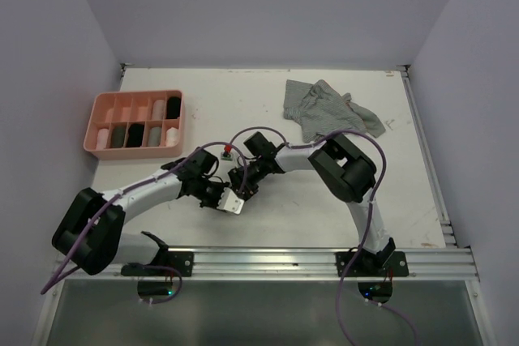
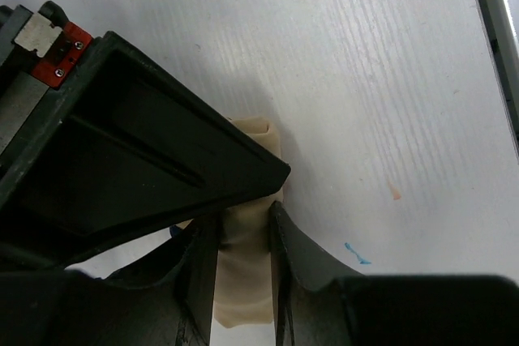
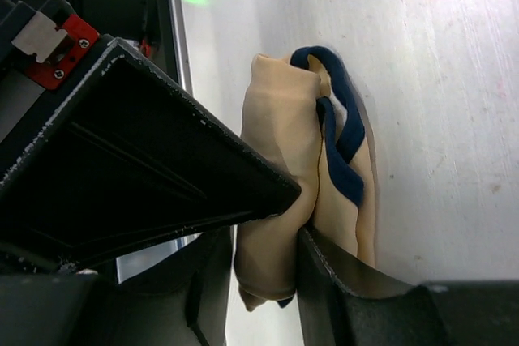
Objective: Roll the underwear
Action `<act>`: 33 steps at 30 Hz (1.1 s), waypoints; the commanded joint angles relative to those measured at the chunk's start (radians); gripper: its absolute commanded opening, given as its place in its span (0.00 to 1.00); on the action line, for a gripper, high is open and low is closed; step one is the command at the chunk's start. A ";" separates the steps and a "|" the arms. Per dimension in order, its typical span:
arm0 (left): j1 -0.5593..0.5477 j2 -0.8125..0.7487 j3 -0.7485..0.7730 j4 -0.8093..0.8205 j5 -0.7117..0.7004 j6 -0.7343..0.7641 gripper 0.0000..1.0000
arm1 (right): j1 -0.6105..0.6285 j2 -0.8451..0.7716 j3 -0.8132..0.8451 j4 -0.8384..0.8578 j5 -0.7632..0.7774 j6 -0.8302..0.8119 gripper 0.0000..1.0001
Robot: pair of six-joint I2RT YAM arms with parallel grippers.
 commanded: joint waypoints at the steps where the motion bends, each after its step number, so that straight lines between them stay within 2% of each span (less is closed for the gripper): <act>1: -0.015 0.103 -0.036 -0.129 -0.123 -0.048 0.00 | -0.022 -0.017 0.013 -0.155 0.276 -0.160 0.41; 3: -0.017 0.114 -0.033 -0.152 -0.126 -0.051 0.00 | -0.049 -0.051 0.018 -0.160 0.287 -0.158 0.45; 11: -0.023 0.157 -0.022 -0.175 -0.152 -0.060 0.00 | -0.130 -0.063 0.075 -0.217 0.278 -0.172 0.50; 17: -0.023 0.198 0.008 -0.187 -0.158 -0.082 0.00 | -0.190 -0.128 0.030 -0.152 0.302 -0.111 0.53; 21: -0.021 0.272 0.115 -0.249 -0.106 -0.129 0.00 | -0.232 -0.333 -0.085 -0.042 0.410 -0.072 0.52; 26: 0.020 0.446 0.272 -0.351 -0.019 -0.186 0.00 | -0.241 -0.649 -0.249 -0.019 0.607 -0.054 0.52; 29: 0.060 0.571 0.389 -0.407 0.024 -0.204 0.00 | -0.241 -0.814 -0.345 0.009 0.666 -0.042 0.52; 33: 0.106 0.730 0.586 -0.492 0.047 -0.207 0.00 | -0.220 -0.934 -0.440 0.010 0.649 -0.077 0.52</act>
